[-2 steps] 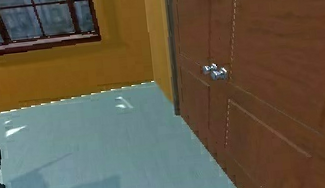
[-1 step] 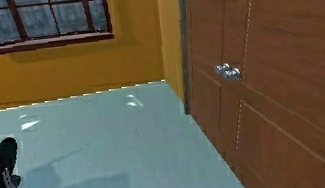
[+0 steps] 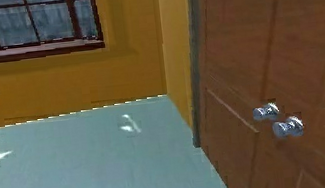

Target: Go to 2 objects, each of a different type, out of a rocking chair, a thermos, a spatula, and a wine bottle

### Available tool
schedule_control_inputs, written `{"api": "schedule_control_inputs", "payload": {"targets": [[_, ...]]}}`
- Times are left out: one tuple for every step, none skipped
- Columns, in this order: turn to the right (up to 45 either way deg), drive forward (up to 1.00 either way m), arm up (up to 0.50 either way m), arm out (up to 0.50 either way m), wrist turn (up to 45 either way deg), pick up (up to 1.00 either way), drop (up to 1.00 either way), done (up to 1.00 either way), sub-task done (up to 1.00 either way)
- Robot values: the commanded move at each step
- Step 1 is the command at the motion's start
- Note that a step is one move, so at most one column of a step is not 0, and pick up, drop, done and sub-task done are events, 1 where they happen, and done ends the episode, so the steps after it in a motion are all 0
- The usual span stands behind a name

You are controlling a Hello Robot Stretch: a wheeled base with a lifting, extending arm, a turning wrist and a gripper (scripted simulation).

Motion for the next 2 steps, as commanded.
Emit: {"api": "schedule_control_inputs", "payload": {"targets": [[-12.0, 0.00, 0.00, 0.00, 0.0, 0.00, 0.00, 0.00, 0.00], [0.0, 0.75, 0.00, 0.00, 0.0, 0.00, 0.00, 0.00, 0.00]]}}
